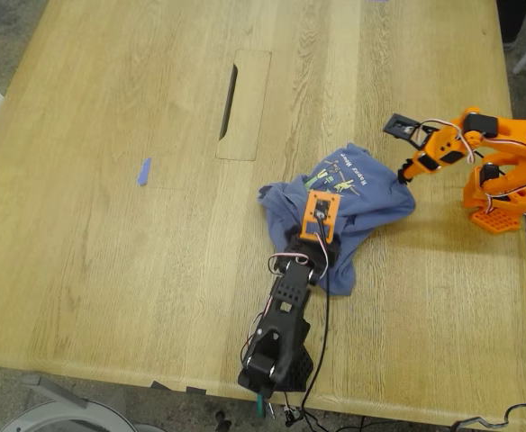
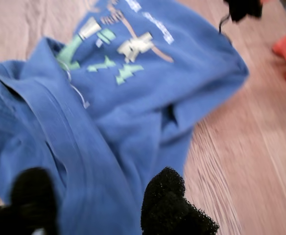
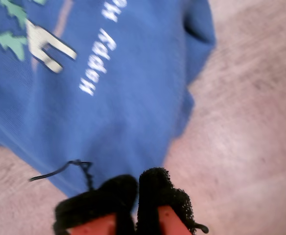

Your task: Fold a T-shirt

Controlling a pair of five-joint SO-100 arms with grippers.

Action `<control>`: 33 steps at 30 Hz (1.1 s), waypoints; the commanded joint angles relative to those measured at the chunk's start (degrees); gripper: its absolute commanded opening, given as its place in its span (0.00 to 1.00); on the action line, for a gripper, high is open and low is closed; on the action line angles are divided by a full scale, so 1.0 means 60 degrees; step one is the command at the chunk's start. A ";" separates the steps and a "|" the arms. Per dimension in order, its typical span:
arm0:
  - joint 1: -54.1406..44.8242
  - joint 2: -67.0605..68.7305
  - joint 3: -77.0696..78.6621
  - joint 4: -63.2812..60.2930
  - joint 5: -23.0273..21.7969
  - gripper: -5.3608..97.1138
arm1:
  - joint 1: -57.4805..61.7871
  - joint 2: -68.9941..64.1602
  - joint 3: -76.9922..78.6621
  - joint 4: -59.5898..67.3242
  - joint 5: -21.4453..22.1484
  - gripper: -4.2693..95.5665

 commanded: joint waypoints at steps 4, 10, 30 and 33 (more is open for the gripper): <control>-0.1025 -0.1597 0.0190 -0.3633 0.0103 0.06 | -0.0322 -0.1421 -0.0923 -0.1567 -0.0293 0.04; -0.1216 -0.2842 0.0117 -0.5229 0.0161 0.05 | -0.0542 -0.2988 -0.2476 -0.2007 -0.0513 0.04; -0.2476 -0.7939 -0.2153 -0.8306 0.0337 0.05 | -0.1172 -0.3384 -0.0176 -0.4541 -0.0205 0.04; -0.3149 -0.8115 -0.2080 -0.8291 0.0322 0.05 | -0.1216 -0.2388 0.1348 -0.4805 -0.0059 0.04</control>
